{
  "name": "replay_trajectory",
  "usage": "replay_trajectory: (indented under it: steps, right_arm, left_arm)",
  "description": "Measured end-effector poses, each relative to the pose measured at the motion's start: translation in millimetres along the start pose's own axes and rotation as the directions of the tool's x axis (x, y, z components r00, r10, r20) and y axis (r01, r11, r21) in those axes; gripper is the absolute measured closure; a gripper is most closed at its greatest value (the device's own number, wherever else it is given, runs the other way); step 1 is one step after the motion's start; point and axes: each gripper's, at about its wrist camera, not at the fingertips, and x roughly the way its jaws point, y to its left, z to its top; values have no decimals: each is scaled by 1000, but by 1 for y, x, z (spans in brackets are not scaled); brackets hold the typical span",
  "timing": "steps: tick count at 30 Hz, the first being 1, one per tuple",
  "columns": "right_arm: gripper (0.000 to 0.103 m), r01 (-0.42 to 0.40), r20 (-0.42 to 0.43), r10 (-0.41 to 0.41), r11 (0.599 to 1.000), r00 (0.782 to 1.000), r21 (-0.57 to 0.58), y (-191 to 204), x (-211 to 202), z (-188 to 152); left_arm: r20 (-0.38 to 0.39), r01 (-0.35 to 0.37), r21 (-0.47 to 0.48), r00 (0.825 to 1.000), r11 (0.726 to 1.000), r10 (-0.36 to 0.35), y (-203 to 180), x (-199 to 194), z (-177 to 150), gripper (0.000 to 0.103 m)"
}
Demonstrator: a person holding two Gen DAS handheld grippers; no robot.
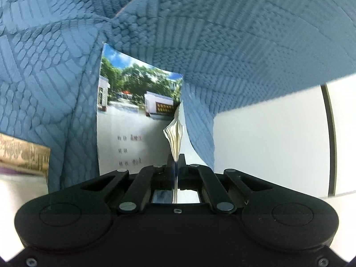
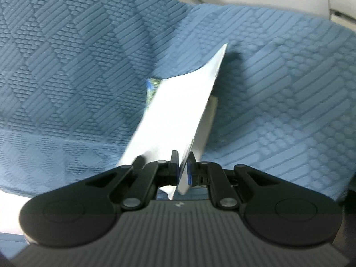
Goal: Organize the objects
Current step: 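Close the left tool on the sheet's edge while the right tool holds it, then carry the white sheet with both tools over the book stack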
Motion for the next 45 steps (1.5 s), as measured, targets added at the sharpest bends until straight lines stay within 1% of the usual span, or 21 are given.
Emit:
replay_trajectory:
  steps: [2, 5, 12, 15, 17, 20, 23, 26, 31, 39, 45]
  right_arm:
    - [93, 25, 18, -25, 1000, 1000, -16, -2, -6, -1]
    - [93, 36, 54, -34, 999, 998, -35, -5, -18, -4]
    - [93, 4, 96, 3, 997, 995, -74, -3, -53, -8]
    - [93, -6, 98, 16, 995, 995, -99, 0, -67, -10]
    - [93, -10, 91, 20, 994, 996, -112, 7, -73, -12]
    - [93, -28, 76, 39, 990, 996, -138, 16, -83, -16]
    - [93, -45, 70, 57, 985, 996, -165, 28, -95, -22]
    - [93, -70, 55, 83, 978, 995, -197, 43, -109, -31]
    - [93, -118, 13, 124, 963, 992, -242, 69, -122, -44]
    - [93, -192, -64, 181, 931, 981, -311, 113, -129, -76]
    - [92, -237, -135, 201, 906, 970, -350, 135, -120, -104]
  left_arm:
    - [-6, 7, 16, 1000, 1000, -7, -6, -6, -8, 103]
    - [-13, 33, 40, 999, 999, -32, -15, -22, -17, 102]
    - [-11, 90, 79, 996, 993, -90, -39, -50, -41, 101]
    - [-7, 101, 65, 995, 993, -101, -43, -62, -52, 101]
    - [3, 107, 61, 994, 992, -107, -44, -63, -54, 101]
    - [28, 109, 86, 993, 990, -112, -53, -86, -61, 101]
    - [47, 117, 87, 991, 989, -122, -59, -106, -66, 100]
    - [74, 121, 86, 989, 989, -128, -63, -131, -67, 100]
    - [127, 124, 99, 983, 987, -136, -73, -183, -70, 99]
    - [210, 109, 121, 969, 987, -133, -78, -265, -66, 98]
    - [263, 82, 132, 958, 988, -115, -61, -312, -67, 97]
